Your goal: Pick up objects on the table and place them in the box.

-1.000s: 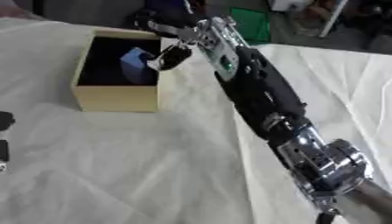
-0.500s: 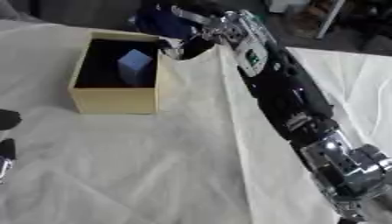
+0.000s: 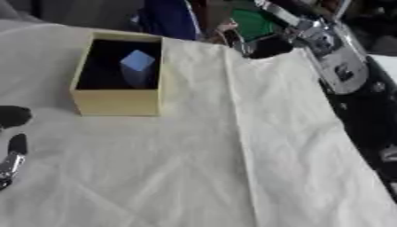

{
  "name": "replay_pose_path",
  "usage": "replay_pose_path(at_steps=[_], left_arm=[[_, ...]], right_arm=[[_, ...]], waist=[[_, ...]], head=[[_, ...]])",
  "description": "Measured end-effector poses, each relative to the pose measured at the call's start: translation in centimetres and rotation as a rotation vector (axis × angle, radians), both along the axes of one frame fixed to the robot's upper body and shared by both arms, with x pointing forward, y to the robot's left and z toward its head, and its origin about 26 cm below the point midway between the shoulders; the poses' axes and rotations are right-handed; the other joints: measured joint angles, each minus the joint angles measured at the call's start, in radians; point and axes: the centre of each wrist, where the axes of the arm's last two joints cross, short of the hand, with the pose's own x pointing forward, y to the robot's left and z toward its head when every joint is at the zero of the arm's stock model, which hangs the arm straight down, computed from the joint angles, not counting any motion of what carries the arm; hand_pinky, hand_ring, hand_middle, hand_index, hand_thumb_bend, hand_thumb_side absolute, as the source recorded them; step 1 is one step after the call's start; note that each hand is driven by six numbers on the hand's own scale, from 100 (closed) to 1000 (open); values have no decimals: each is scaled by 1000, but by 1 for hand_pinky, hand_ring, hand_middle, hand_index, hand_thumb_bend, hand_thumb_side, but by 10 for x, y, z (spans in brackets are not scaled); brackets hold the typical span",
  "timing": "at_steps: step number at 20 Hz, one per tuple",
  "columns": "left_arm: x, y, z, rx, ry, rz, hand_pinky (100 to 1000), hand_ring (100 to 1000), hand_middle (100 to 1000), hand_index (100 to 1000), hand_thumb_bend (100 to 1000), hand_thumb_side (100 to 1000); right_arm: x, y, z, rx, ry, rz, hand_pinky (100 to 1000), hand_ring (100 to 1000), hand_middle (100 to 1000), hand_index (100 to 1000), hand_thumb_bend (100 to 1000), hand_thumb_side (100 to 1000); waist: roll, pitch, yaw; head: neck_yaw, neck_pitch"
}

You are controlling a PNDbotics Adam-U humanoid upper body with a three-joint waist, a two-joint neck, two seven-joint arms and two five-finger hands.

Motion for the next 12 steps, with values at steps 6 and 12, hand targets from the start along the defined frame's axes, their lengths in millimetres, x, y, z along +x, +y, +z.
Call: replay_pose_path(at_steps=[6, 12], left_arm=[[0, 3, 1, -6, -3, 18, 831, 788, 735, 715, 100, 250], [0, 5, 0, -10, -2, 35, 833, 790, 736, 715, 100, 249]], right_arm=[[-31, -22, -9, 87, -24, -45, 943, 901, 923, 985, 100, 209], [-39, -31, -17, 167, -19, -80, 949, 875, 896, 972, 100, 250]], waist=[[8, 7, -12], [8, 24, -53]], head=[[13, -12], [31, -17]])
